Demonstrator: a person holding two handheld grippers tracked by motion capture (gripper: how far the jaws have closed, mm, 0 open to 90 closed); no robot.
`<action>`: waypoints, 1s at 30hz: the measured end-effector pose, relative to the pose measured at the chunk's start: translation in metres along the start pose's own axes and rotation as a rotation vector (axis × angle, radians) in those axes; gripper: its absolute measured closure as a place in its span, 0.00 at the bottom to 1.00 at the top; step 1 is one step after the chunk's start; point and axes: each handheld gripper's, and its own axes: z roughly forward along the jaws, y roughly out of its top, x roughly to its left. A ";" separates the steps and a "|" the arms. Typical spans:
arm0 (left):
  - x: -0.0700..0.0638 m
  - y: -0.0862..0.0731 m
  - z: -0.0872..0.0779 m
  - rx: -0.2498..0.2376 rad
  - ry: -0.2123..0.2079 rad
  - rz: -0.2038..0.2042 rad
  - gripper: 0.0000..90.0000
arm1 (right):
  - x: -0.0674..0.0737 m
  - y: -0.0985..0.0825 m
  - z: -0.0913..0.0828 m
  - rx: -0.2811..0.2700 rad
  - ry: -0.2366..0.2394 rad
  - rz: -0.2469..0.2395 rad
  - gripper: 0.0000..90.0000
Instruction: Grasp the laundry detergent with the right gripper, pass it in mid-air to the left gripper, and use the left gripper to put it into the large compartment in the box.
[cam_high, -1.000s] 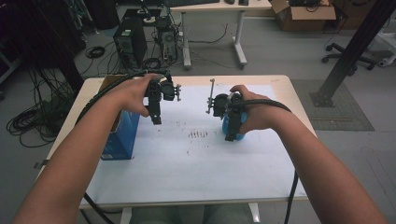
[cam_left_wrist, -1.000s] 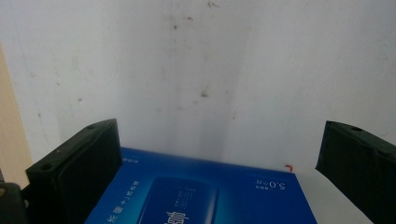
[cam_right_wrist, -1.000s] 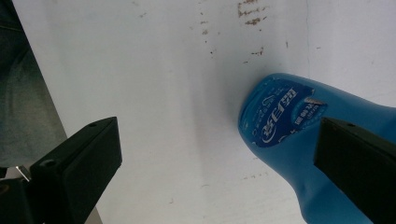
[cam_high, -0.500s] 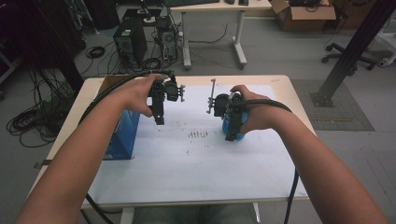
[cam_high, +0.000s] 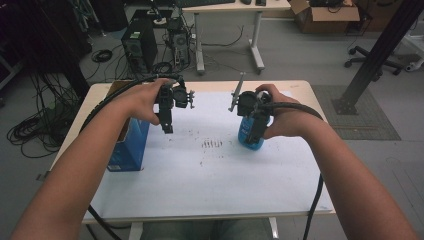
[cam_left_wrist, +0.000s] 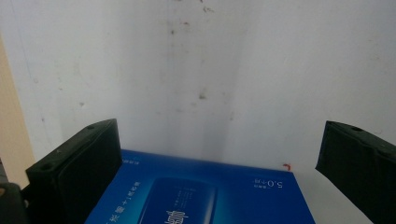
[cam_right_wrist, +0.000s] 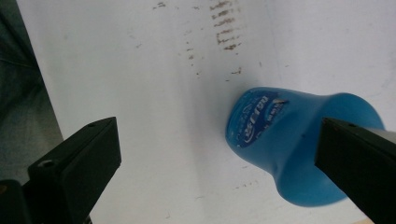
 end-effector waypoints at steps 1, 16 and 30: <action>0.000 0.000 0.000 0.000 0.000 0.000 0.00 | 0.000 -0.002 -0.003 -0.013 -0.007 0.006 0.00; -0.003 0.000 -0.007 0.003 0.012 0.001 0.00 | 0.000 -0.042 -0.029 -0.136 -0.085 0.101 0.00; -0.006 0.002 -0.014 -0.002 0.024 0.007 0.00 | 0.003 -0.066 -0.034 -0.187 -0.122 0.174 0.00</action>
